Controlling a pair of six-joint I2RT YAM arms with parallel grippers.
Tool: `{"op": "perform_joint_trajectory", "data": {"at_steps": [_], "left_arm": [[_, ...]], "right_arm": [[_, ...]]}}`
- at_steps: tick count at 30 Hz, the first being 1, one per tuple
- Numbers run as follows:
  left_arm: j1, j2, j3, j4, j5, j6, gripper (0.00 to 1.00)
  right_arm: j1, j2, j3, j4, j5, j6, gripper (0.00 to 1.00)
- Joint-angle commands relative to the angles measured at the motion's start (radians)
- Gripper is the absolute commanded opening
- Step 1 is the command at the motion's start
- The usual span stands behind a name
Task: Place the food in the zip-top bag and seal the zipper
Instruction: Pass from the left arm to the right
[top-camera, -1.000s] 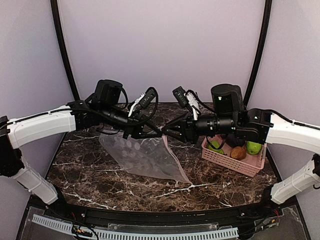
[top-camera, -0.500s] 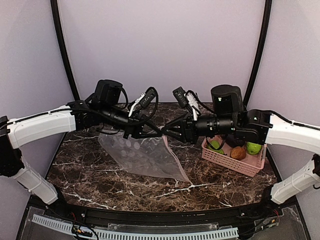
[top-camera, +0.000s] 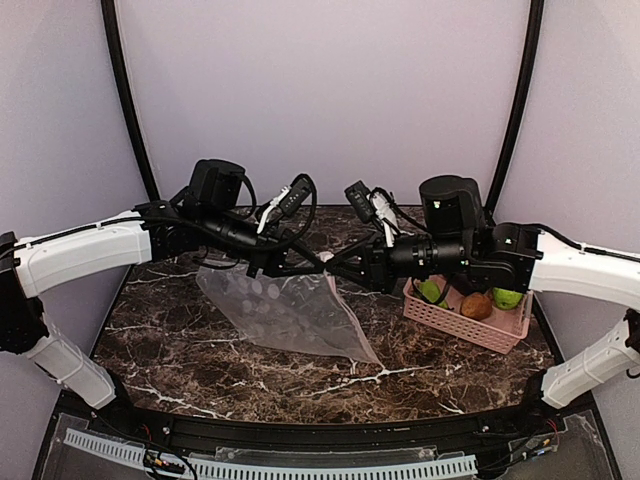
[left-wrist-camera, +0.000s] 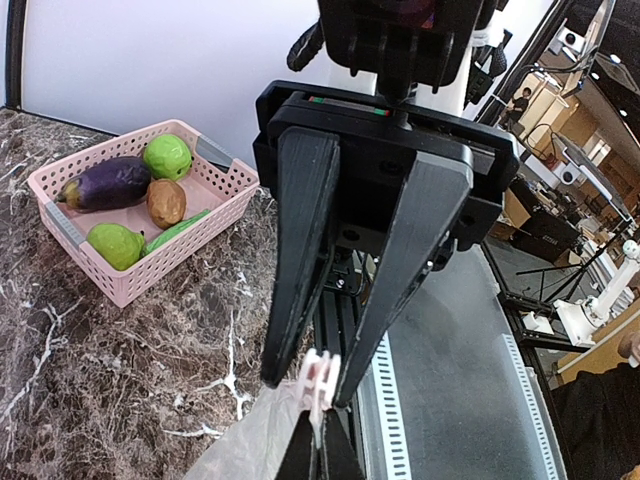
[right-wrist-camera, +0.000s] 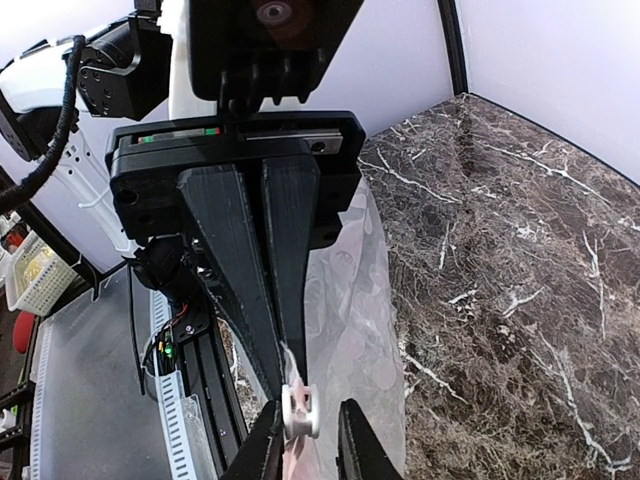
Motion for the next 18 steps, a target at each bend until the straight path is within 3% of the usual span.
{"op": "perform_joint_trajectory", "data": {"at_steps": [1, 4, 6, 7, 9, 18], "left_arm": [[-0.002, -0.006, -0.001, -0.015, 0.014, 0.008, 0.01], [-0.002, -0.002, 0.008, -0.026, 0.022, 0.013, 0.01], [-0.002, -0.002, 0.014, -0.034, 0.025, 0.016, 0.13], [-0.002, -0.003, 0.015, -0.039, 0.024, 0.017, 0.28], [-0.002, -0.009, 0.014, -0.042, 0.023, 0.025, 0.43], [-0.002, -0.046, 0.011, -0.03, 0.005, 0.034, 0.47]], "right_arm": [[0.008, -0.02, -0.008, 0.042, 0.007, 0.004, 0.15], [0.008, -0.022, -0.01, 0.046, 0.005, 0.003, 0.07], [0.007, -0.026, -0.011, 0.048, -0.001, 0.0, 0.06], [0.007, -0.027, -0.014, 0.049, -0.004, -0.001, 0.06], [0.008, -0.03, -0.018, 0.047, -0.007, -0.001, 0.06], [0.007, -0.018, -0.016, 0.046, -0.024, -0.007, 0.06]]}}
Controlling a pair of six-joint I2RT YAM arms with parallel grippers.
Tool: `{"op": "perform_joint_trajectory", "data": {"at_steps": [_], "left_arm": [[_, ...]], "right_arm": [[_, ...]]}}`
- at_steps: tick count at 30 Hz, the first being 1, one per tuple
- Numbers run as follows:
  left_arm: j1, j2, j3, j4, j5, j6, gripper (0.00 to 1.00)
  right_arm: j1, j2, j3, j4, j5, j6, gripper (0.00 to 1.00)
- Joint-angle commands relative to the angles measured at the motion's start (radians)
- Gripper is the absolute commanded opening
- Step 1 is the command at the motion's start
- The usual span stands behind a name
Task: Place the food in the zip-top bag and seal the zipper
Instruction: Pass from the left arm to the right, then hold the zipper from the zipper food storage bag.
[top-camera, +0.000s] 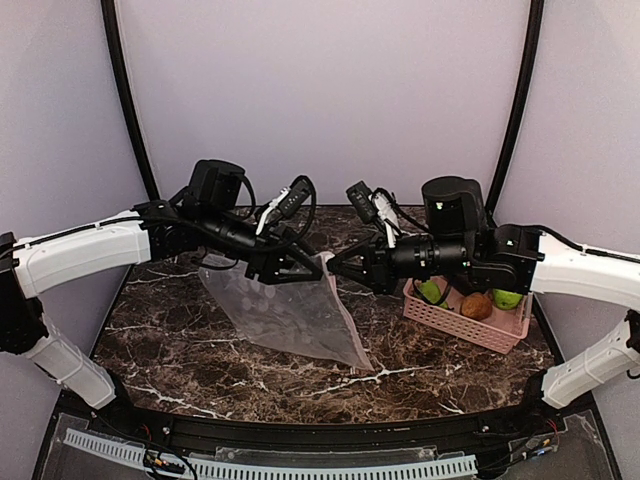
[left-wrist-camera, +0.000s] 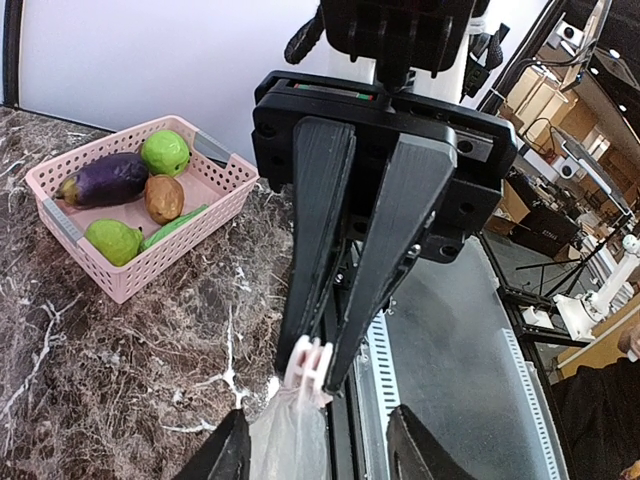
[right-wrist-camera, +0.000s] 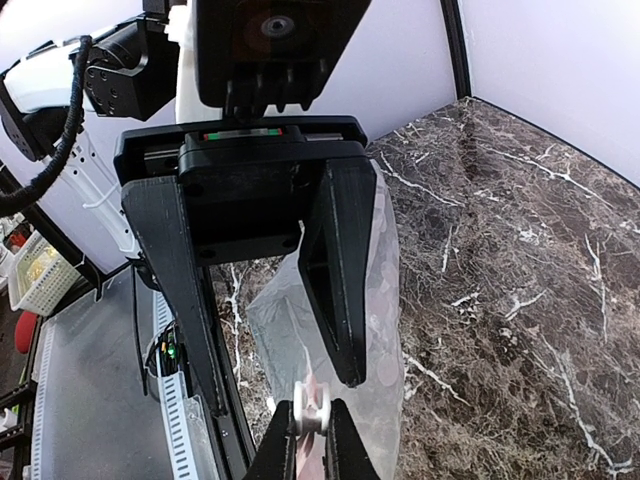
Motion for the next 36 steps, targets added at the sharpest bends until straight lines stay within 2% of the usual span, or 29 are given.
{"op": "perform_joint_trajectory", "data": {"at_steps": [1, 7, 21, 36], "left_arm": [[-0.002, -0.044, 0.007, -0.004, -0.002, 0.012, 0.47], [-0.001, -0.046, 0.007, 0.005, -0.025, 0.004, 0.46], [-0.001, -0.058, -0.007, 0.026, -0.049, -0.005, 0.03], [0.023, -0.08, -0.014, 0.035, -0.044, -0.007, 0.01]], "right_arm": [[0.007, -0.004, -0.001, 0.033, -0.024, -0.006, 0.05], [0.007, 0.006, 0.006, 0.024, -0.039, -0.008, 0.05], [0.007, 0.014, 0.015, -0.005, -0.046, -0.011, 0.05], [0.007, -0.009, -0.01, -0.017, -0.021, -0.011, 0.05]]}}
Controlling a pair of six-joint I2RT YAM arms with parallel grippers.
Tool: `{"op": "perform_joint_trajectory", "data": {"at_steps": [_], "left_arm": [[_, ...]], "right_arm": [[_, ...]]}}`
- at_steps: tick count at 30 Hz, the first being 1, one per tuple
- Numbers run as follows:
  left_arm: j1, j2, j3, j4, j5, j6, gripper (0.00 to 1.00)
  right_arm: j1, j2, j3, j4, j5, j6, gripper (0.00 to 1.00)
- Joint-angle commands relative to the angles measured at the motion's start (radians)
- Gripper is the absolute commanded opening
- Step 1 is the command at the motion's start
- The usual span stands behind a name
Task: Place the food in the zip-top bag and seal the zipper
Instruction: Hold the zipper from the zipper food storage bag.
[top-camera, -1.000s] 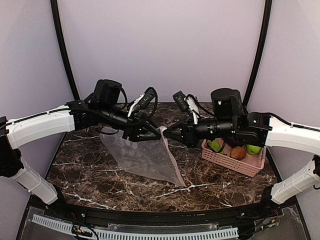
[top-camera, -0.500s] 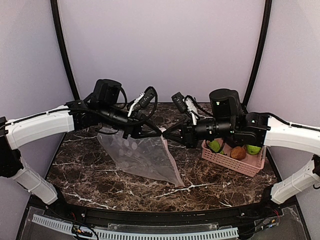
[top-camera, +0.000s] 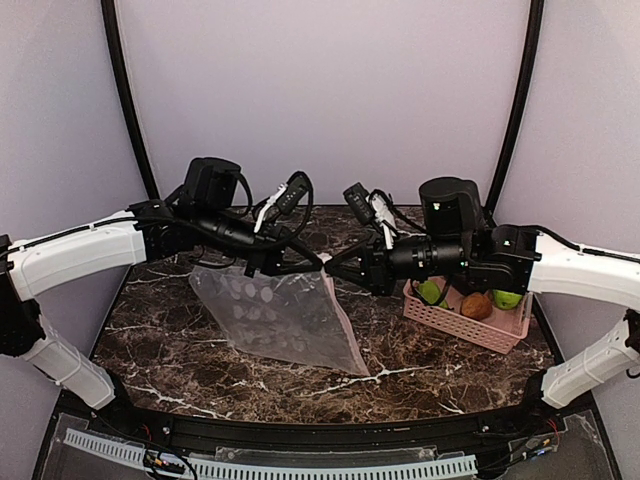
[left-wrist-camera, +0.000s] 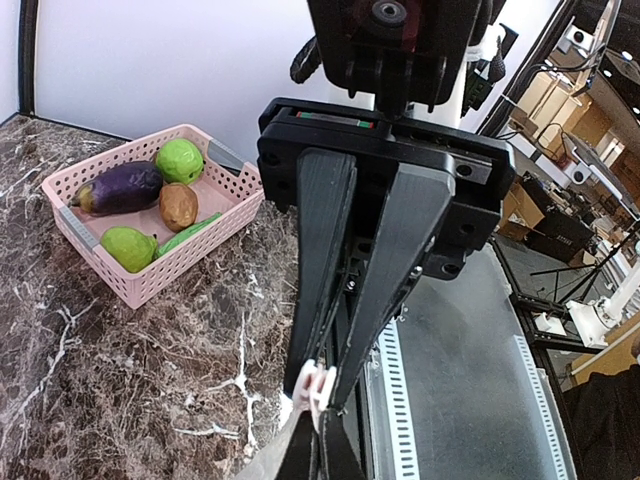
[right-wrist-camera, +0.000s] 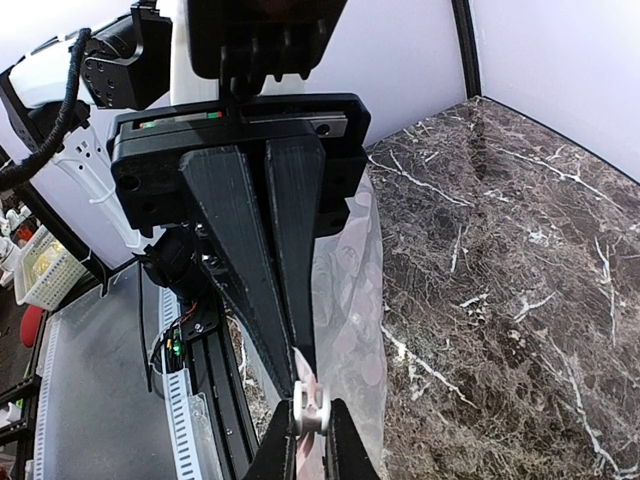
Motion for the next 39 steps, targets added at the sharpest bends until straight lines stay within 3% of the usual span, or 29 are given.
{"op": "perform_joint_trajectory", "data": {"at_steps": [1, 13, 25, 32, 39], "left_arm": [[0.023, -0.057, -0.015, 0.032, 0.008, -0.002, 0.01], [0.064, -0.065, -0.008, 0.026, 0.091, -0.003, 0.01], [0.066, -0.055, 0.048, -0.118, 0.198, 0.097, 0.01], [0.067, -0.07, 0.048, -0.127, 0.157, 0.113, 0.01], [0.084, -0.124, 0.0, -0.028, 0.08, 0.068, 0.01]], "right_arm": [[0.007, -0.017, -0.011, -0.024, 0.006, -0.005, 0.05], [0.004, -0.019, -0.027, -0.029, -0.039, -0.008, 0.05], [-0.014, -0.029, -0.034, -0.016, -0.178, -0.004, 0.05], [-0.017, -0.023, -0.037, -0.02, -0.19, 0.005, 0.05], [-0.017, -0.014, -0.057, -0.041, -0.184, 0.019, 0.04]]}}
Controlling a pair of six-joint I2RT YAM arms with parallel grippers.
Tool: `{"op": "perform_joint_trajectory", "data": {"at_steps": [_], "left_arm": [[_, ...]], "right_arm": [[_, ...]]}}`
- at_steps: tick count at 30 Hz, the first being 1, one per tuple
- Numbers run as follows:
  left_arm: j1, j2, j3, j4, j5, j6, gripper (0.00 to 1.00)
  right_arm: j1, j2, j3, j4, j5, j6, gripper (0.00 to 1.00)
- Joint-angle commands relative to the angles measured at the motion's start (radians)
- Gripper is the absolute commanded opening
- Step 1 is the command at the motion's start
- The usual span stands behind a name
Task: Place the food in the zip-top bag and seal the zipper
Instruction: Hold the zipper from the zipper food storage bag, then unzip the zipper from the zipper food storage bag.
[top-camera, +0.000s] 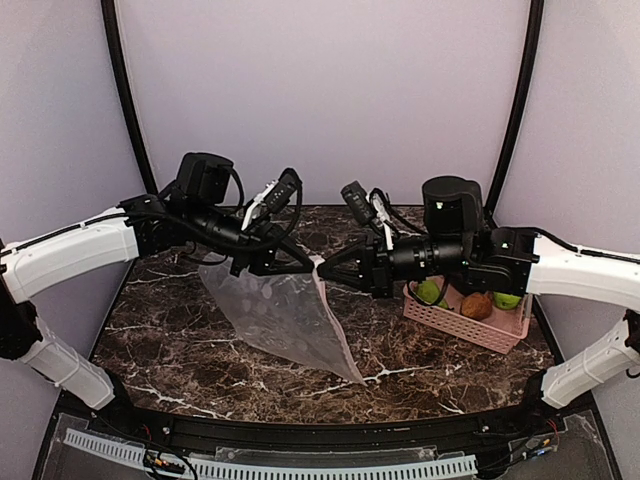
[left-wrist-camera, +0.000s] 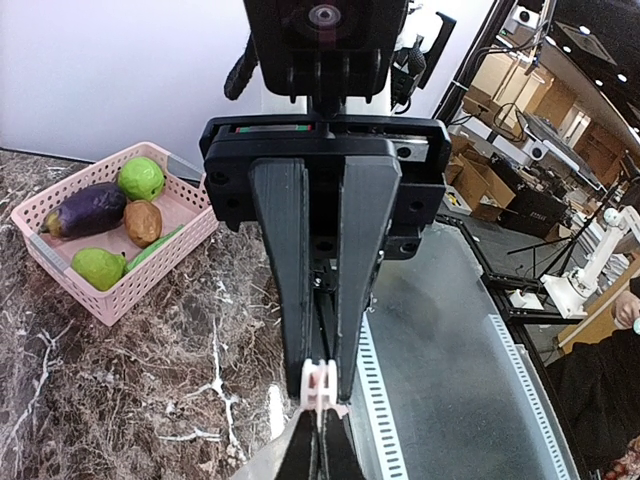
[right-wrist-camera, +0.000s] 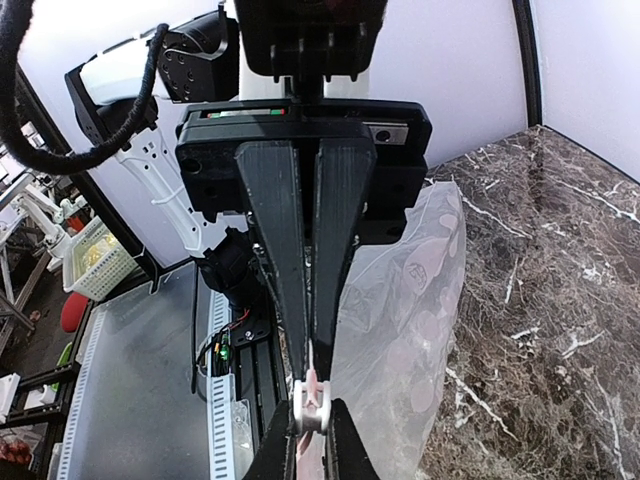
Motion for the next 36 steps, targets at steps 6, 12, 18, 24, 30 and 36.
{"op": "perform_joint_trajectory", "data": {"at_steps": [6, 12, 18, 24, 30, 36], "left_arm": [[0.072, -0.11, -0.039, 0.091, -0.06, -0.061, 0.01], [0.078, -0.119, -0.057, 0.134, -0.079, -0.092, 0.01], [0.099, -0.142, -0.087, 0.205, -0.094, -0.137, 0.01], [0.108, -0.144, -0.099, 0.235, -0.087, -0.159, 0.01], [0.111, -0.144, -0.099, 0.235, -0.082, -0.161, 0.01], [0.121, -0.146, -0.1, 0.235, -0.107, -0.161, 0.01]], "right_arm": [[-0.011, -0.006, -0.042, -0.139, -0.02, 0.016, 0.04], [-0.009, 0.021, -0.032, -0.159, -0.007, 0.012, 0.03], [-0.007, 0.04, -0.03, -0.176, 0.0, 0.009, 0.03], [-0.004, 0.051, -0.029, -0.181, 0.004, 0.009, 0.03], [-0.004, 0.051, -0.029, -0.181, 0.008, 0.009, 0.02], [-0.003, 0.051, -0.034, -0.183, 0.009, 0.008, 0.02]]}}
